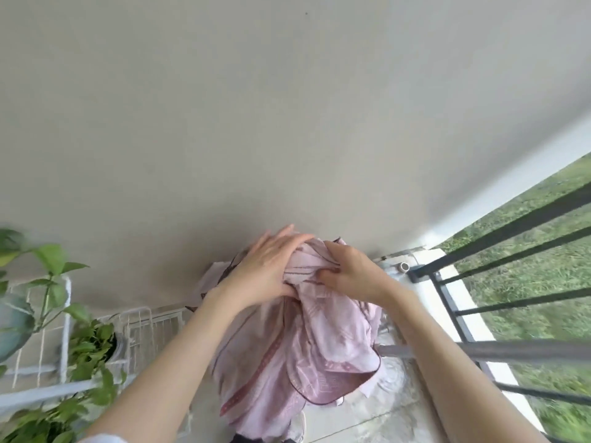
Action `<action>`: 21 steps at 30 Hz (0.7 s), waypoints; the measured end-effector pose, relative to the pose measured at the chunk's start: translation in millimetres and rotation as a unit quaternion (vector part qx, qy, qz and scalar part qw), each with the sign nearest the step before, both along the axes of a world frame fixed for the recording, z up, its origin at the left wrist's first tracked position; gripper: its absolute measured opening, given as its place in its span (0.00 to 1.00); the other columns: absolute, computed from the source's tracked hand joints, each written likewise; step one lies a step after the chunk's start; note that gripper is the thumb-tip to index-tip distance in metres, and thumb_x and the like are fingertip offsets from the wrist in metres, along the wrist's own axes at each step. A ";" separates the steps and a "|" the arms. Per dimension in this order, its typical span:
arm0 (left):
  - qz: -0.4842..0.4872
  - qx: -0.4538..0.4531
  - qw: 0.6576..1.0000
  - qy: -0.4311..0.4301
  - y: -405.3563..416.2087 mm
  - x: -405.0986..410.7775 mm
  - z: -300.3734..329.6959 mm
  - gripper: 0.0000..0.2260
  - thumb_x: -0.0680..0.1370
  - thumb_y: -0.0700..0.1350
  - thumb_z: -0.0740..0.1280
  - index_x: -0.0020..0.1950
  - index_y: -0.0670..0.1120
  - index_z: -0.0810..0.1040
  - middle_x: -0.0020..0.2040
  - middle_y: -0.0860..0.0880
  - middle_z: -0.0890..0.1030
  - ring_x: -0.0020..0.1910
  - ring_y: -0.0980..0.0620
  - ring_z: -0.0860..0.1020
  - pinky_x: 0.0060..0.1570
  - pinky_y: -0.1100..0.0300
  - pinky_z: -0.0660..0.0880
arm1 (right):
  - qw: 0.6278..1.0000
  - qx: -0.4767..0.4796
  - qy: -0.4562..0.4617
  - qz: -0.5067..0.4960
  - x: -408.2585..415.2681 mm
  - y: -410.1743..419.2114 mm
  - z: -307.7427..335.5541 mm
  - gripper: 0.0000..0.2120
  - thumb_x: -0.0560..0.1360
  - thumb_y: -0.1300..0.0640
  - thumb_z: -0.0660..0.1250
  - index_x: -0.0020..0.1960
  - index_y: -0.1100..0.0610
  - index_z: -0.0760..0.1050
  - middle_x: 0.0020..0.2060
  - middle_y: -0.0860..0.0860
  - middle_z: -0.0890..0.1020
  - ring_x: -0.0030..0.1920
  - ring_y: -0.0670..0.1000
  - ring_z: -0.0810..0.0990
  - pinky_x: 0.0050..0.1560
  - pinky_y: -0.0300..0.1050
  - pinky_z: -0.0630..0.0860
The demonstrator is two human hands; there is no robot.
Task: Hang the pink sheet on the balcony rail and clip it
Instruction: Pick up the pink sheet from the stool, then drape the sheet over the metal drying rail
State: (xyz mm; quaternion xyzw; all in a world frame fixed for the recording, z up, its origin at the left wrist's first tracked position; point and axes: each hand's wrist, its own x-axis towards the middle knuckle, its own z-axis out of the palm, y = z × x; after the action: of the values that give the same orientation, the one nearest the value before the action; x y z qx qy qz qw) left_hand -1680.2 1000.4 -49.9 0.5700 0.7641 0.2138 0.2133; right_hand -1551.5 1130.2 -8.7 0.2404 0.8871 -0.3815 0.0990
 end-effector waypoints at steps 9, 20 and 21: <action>0.024 -0.053 0.998 0.002 -1.7 17.8 66.4 0.16 0.69 0.52 0.68 0.54 0.48 0.74 0.52 0.44 0.81 0.53 0.41 0.77 0.48 0.52 0.74 | 0.994 0.023 0.073 -0.074 52.9 -36.1 25.4 0.36 0.67 0.37 0.66 0.70 0.52 0.63 0.64 0.49 0.73 0.67 0.50 0.66 0.68 0.52 0.63; 0.004 -0.048 0.999 0.006 -5.9 35.9 104.9 0.18 0.68 0.53 0.70 0.51 0.44 0.73 0.51 0.44 0.81 0.53 0.41 0.76 0.46 0.54 0.72 | 0.966 0.235 0.082 -0.074 75.3 -43.5 26.7 0.42 0.70 0.50 0.69 0.76 0.55 0.50 0.65 0.50 0.72 0.67 0.52 0.67 0.73 0.54 0.53; 0.000 -0.057 0.998 -0.001 -8.7 35.3 107.9 0.19 0.68 0.54 0.71 0.52 0.45 0.72 0.52 0.45 0.81 0.54 0.42 0.76 0.47 0.54 0.72 | 0.959 0.264 0.086 -0.050 74.8 -34.3 33.8 0.38 0.69 0.54 0.68 0.75 0.54 0.55 0.61 0.50 0.75 0.64 0.53 0.70 0.71 0.54 0.57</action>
State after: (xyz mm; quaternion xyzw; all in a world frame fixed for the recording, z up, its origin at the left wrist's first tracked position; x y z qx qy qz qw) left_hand -1644.9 991.7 58.0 0.5568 0.7747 0.1710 0.2463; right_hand -1476.7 1095.9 25.1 0.2685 0.9482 -0.1574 -0.0636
